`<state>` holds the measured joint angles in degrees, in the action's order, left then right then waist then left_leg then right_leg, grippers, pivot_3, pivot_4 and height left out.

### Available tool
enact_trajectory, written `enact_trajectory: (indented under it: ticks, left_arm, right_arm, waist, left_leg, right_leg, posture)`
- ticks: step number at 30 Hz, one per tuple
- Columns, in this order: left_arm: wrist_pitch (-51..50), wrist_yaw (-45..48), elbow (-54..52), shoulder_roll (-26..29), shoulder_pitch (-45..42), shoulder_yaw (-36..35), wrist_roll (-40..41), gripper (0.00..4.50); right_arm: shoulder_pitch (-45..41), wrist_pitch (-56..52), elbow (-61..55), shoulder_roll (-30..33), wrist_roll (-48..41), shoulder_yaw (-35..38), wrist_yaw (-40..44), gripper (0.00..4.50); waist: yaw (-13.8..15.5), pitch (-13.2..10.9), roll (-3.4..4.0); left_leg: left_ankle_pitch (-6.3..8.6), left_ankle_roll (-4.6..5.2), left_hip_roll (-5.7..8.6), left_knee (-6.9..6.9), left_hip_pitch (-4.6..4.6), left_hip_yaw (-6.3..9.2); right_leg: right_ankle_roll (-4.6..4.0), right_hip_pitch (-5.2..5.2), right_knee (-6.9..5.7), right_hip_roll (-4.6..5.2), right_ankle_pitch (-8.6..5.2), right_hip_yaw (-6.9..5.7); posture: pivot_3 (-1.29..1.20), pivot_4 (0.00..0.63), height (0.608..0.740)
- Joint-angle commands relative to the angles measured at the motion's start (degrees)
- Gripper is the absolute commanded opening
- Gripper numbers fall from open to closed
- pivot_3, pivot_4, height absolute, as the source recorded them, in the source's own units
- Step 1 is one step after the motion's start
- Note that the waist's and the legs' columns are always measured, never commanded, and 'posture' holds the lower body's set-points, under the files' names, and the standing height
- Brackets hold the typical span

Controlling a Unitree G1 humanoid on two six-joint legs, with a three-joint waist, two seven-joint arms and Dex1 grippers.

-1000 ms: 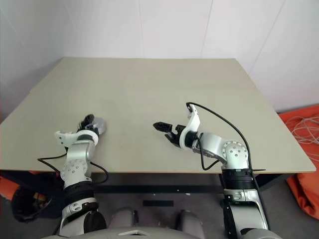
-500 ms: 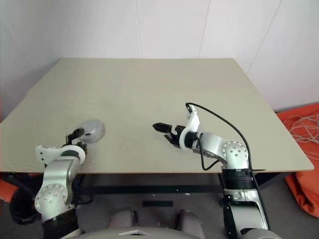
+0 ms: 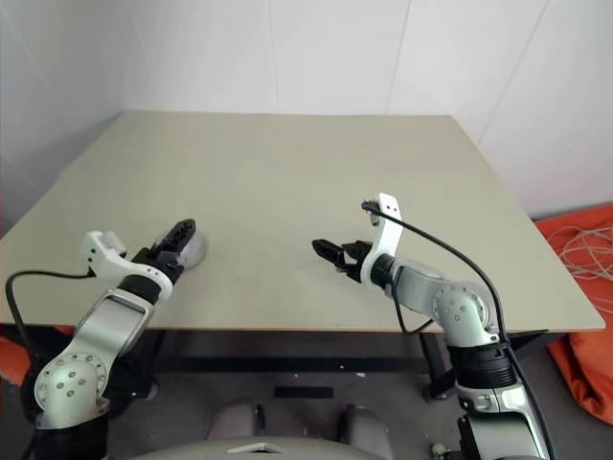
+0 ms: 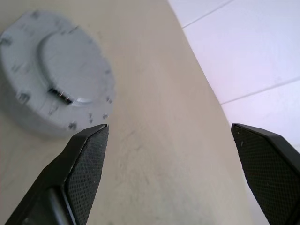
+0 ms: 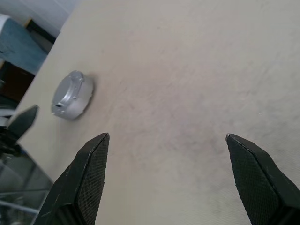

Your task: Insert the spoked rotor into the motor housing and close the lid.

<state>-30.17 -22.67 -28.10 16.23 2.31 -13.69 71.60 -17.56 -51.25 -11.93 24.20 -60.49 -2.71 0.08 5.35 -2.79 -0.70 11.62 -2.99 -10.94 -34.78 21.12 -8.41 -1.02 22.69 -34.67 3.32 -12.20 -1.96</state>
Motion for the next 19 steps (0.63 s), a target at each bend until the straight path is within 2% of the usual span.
enact_trajectory:
  ticks: [1, 4, 9, 14, 19]
  left_arm:
    - [7.63, 12.60, 2.83, 5.77, 1.67, 7.46, -22.26, 4.46]
    - [16.45, 16.98, 8.10, 6.79, 3.08, 11.44, -37.43, 4.46]
    - [27.53, 19.38, 13.87, 4.26, 4.94, 13.57, -52.18, 4.46]
    - [32.65, 22.16, 15.25, 0.74, 7.19, 13.16, -56.74, 4.46]
    - [32.92, 23.92, 12.92, -1.81, 8.23, 13.27, -58.68, 4.46]
  right_arm:
    - [1.80, 13.32, -3.93, 1.01, 15.77, -4.19, 6.31, 4.50]
    - [3.45, 21.90, -2.33, 0.38, 26.03, -5.99, 8.48, 4.50]
    - [6.56, 34.36, 2.15, -0.87, 39.20, -7.18, 10.04, 4.50]
    - [9.79, 41.98, 4.82, -3.22, 44.68, -4.65, 10.97, 4.50]
    - [11.75, 45.44, 5.91, -5.39, 46.35, -3.15, 12.72, 4.50]
  waist:
    - [0.04, 0.01, -0.01]
    - [0.03, 0.01, 0.02]
    - [-0.05, 0.01, 0.02]
    - [-0.22, -0.01, 0.07]
    - [-0.90, -0.01, 0.13]
  left_leg:
    - [0.02, 0.03, -0.01, 0.01, 0.00, 0.00]
    - [0.03, 0.06, -0.08, 0.06, 0.01, -0.01]
    - [0.13, 0.22, -0.05, 0.06, -0.04, -0.04]
    - [0.25, 0.42, -0.05, 0.08, -0.13, -0.10]
    - [0.35, 0.60, -0.05, 0.08, -0.24, -0.11]
  right_leg:
    - [0.00, 0.02, -0.01, 0.00, 0.00, 0.03]
    - [-0.01, 0.10, -0.01, 0.00, -0.01, 0.07]
    - [-0.06, 0.08, -0.01, 0.01, -0.02, 0.21]
    - [-0.10, 0.06, -0.04, 0.00, -0.03, 0.35]
    - [-0.12, 0.02, -0.08, 0.00, -0.03, 0.39]
  posture:
    - [0.00, 0.000, 0.740]
    - [0.00, 0.000, 0.740]
    - [0.00, 0.000, 0.740]
    - [0.00, 0.000, 0.740]
    - [0.00, 0.000, 0.740]
